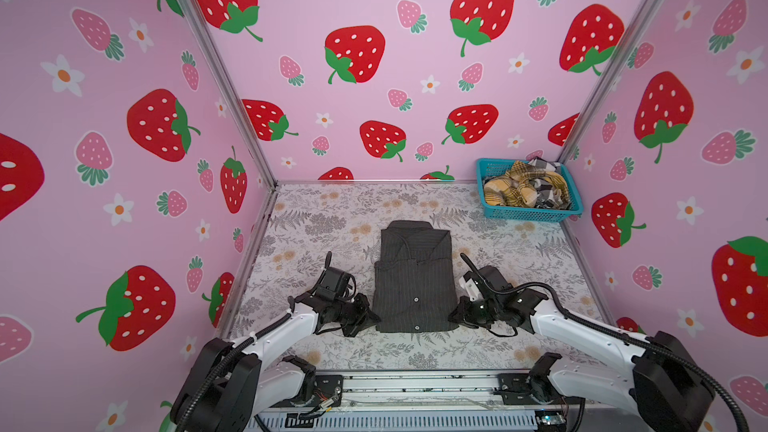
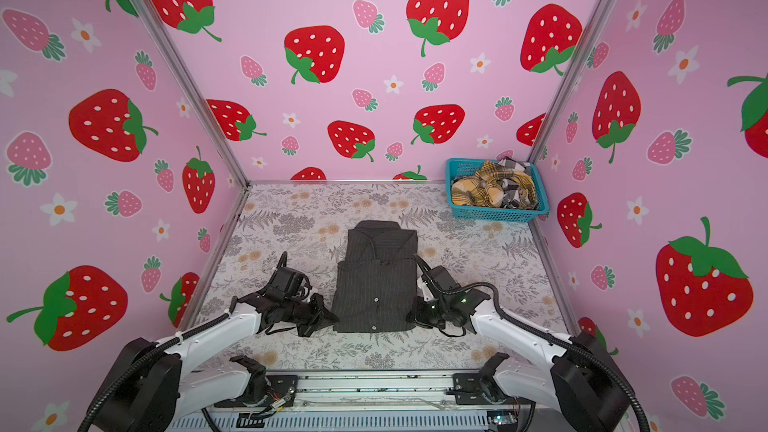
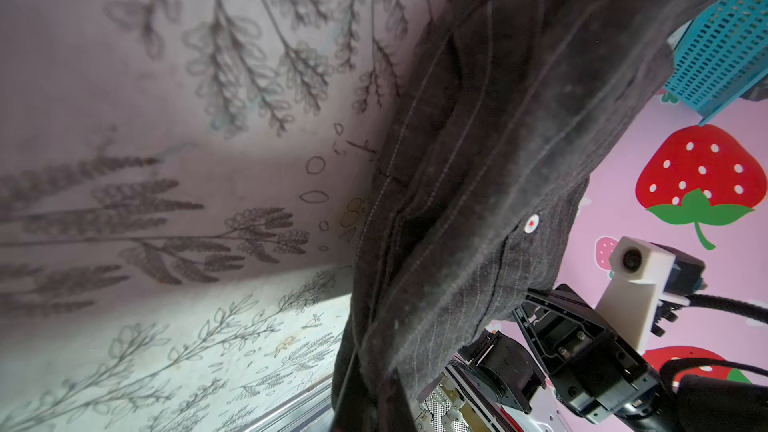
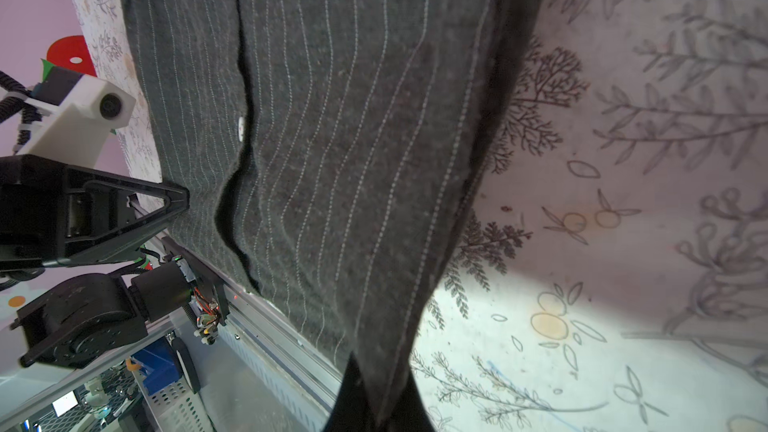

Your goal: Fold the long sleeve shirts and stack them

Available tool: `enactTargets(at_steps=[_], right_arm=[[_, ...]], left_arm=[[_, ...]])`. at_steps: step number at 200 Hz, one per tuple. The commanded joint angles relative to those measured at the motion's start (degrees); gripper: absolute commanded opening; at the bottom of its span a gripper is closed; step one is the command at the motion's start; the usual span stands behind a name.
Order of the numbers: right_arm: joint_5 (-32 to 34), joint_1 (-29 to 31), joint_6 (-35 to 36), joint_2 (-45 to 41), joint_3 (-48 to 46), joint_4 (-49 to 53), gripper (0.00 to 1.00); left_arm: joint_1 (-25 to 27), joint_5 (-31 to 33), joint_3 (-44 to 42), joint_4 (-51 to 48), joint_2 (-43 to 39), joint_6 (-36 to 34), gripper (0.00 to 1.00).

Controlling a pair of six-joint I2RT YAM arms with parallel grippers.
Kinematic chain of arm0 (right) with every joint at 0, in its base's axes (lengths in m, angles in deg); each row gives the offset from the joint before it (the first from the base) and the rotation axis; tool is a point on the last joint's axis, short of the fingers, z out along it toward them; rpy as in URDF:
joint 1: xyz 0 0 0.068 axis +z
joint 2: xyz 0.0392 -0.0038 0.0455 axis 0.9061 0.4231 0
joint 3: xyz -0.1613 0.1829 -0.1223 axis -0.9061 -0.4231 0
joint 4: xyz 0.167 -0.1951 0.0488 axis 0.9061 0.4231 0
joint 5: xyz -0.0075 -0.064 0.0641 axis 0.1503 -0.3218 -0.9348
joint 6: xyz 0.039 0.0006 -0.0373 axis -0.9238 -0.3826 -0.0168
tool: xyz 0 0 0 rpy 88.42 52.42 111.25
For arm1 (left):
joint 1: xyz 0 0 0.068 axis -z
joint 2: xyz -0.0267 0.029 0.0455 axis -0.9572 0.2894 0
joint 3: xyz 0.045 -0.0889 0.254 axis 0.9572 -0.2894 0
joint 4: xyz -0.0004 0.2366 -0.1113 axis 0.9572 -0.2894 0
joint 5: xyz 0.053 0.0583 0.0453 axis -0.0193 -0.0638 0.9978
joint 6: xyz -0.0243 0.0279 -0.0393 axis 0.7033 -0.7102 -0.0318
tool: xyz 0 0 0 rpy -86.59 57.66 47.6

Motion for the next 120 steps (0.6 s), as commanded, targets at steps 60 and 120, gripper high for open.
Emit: enactTargets(at_steps=[60,120], right_arm=[[3.76,2.7,-3.64,-5.56,-0.94,7.46,0.0],[3.65,2.71,-4.06,-7.23,3.9,12.0,0.0]], left_arm=[[1.9,3.28,-2.21,-10.77,-9.79,2.83,0.0],[2.41,2.89,2.55,-12.24,-13.47,4.73,0.0]])
